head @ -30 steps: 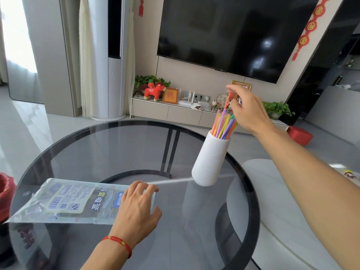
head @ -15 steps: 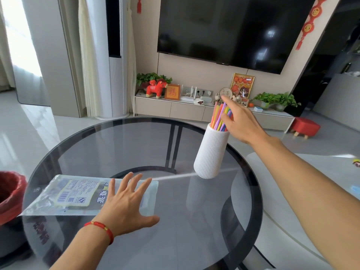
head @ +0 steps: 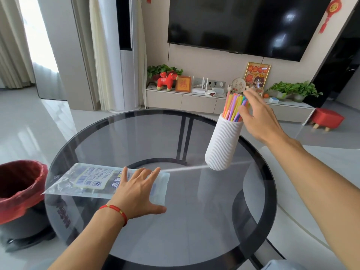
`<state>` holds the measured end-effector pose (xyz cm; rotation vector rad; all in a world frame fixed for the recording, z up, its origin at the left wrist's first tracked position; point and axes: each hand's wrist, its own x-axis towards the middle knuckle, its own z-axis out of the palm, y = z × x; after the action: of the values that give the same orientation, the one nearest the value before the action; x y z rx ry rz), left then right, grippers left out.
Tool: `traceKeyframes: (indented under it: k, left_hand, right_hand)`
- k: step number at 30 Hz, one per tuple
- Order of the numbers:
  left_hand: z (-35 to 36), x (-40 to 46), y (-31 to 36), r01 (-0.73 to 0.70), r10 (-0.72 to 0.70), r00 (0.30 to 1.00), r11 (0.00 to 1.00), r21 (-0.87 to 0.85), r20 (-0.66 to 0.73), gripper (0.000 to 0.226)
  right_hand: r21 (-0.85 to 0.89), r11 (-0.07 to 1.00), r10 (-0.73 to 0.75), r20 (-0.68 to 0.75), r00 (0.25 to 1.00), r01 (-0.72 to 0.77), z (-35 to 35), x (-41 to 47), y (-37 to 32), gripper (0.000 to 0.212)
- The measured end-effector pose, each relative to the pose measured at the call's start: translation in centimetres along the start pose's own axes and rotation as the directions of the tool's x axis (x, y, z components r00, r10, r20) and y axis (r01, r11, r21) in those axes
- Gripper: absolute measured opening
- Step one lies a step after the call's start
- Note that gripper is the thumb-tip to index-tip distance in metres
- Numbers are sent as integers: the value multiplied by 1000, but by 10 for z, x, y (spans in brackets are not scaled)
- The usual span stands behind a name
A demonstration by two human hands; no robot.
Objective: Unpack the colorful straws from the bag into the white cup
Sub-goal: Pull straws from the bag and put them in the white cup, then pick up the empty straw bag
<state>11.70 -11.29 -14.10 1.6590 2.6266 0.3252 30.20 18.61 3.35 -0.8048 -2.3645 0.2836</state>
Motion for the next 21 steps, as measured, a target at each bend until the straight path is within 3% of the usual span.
traceKeyframes:
  k: [7,9,12,14,16,18,20,21]
  left_hand:
    - [-2,-3,8,-28,29,998,999,16,-48,96]
    - [-4,-4,10,-41,42,997,999,29,-63,88]
    - [-11,-6,15,-75,80,988,996,36,-134,77]
    - [-18,-9,19,-99,106,974,994,45,-202,68]
    - [-24,-13,23,-129,145,956,989,76,-255,62]
    - [-30,-19,27,-171,191,936,981,92,-297,60]
    - [-36,-28,24,-185,203,930,979,86,-306,61]
    - [-39,-33,21,-180,197,933,980,86,-301,63]
  right_hand:
    - [-32,994,-102,-18,995,101,-4,2,-1,55]
    - [-18,993,-114,-102,988,113,-6,-4,-10,57]
    - [2,964,-254,-277,927,265,6,-40,-29,45]
    - [151,937,-291,-160,943,315,32,-76,-44,35]
    - [307,932,-238,115,964,193,65,-110,-62,31]
    - [451,883,-52,373,927,-132,99,-132,-79,32]
    - [589,657,117,537,835,-470,120,-140,-102,27]
    - [633,542,134,585,800,-553,126,-140,-111,26]
